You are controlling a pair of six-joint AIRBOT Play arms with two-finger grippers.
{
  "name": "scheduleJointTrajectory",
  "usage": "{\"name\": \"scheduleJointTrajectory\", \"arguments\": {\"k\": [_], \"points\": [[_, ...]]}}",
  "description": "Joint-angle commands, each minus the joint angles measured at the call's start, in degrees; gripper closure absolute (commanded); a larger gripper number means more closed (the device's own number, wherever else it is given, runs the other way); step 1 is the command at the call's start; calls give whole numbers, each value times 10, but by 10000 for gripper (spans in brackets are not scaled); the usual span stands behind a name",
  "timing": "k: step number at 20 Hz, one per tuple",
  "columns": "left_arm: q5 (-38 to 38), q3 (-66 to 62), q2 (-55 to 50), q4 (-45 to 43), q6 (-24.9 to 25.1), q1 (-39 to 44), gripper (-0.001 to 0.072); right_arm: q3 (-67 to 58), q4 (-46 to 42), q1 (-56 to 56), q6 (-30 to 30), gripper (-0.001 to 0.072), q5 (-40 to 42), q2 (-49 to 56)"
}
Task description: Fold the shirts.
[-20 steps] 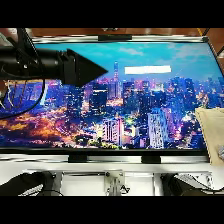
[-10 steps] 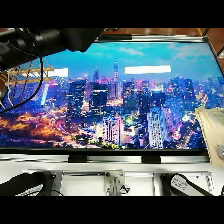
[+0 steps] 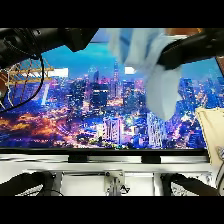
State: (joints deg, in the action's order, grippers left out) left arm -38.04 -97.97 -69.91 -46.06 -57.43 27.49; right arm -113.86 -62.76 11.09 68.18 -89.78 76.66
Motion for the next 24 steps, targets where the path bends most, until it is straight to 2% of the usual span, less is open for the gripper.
{"name": "scheduleJointTrajectory", "arguments": {"k": [1,2,3,10,14,17,20,22,24], "points": [[0,-2,-1,-11,13,1,214,0,-13,76,1,656,-15,35],[-1,-2,-1,-31,13,1,172,0,-19,87,-1,656,-15,41],[-1,-2,-1,-56,13,0,164,0,-28,98,-9,656,-14,44],[27,-2,-19,-124,13,0,166,0,-38,143,-30,656,-13,44],[15,-2,-17,-170,12,0,168,0,-44,144,-30,656,-13,44],[-49,-2,-8,-177,-23,0,168,0,-72,144,-38,656,-12,44],[-128,-2,-1,-229,-89,0,168,0,-86,144,-45,656,-6,43],[-132,-2,2,-249,-113,0,169,0,-85,144,-45,656,-2,43],[-110,-2,4,-249,-115,0,169,0,-85,144,-45,656,-2,43]]}}
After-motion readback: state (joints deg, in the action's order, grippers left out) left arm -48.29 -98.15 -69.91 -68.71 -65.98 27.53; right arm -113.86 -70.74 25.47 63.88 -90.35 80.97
